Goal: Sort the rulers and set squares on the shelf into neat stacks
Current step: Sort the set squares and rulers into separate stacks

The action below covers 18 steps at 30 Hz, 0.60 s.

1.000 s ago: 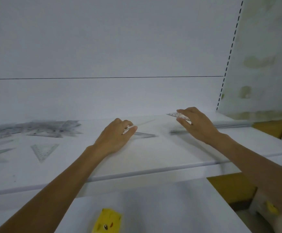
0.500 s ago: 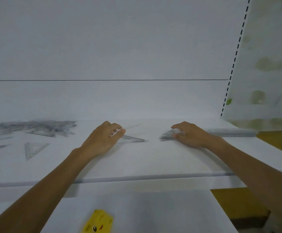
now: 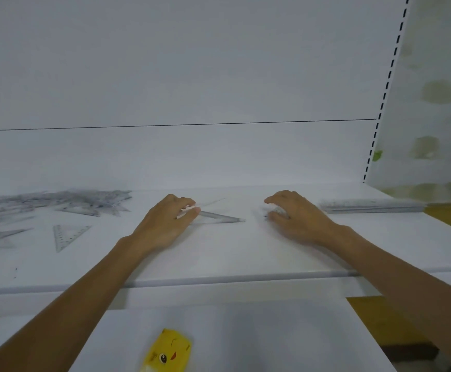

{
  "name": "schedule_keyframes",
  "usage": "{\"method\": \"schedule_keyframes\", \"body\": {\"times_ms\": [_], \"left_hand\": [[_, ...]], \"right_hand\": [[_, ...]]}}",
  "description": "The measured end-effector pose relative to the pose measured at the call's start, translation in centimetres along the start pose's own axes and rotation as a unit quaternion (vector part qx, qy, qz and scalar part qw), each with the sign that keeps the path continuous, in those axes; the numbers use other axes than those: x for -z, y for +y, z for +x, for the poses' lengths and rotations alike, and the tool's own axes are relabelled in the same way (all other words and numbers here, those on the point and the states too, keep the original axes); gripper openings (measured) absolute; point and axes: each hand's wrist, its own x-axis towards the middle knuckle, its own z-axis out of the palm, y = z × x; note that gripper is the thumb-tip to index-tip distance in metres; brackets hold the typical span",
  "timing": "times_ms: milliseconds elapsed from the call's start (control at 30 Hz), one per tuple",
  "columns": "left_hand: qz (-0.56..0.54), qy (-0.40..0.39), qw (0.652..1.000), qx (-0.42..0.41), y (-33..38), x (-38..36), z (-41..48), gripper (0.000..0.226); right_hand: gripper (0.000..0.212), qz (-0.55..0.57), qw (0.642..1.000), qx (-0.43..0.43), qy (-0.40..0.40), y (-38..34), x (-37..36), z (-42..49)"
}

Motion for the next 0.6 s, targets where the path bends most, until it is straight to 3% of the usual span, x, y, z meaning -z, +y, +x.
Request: {"method": "schedule_keyframes", "body": {"times_ms": [200, 600], "left_hand": [[-0.004, -0.014, 1.0, -0.008, 0.3, -0.4, 1.1, 0.039], [0.015, -0.069, 0.997, -0.035, -0.7, -2.6, 2.6, 0.041]], "right_hand": [[0.033, 0.005, 0.996, 0.067, -0.055, -6.3, -2.5, -2.1], [0.03, 0.018, 0.997, 0.059, -0.036, -6.7, -2.8, -2.3]]}}
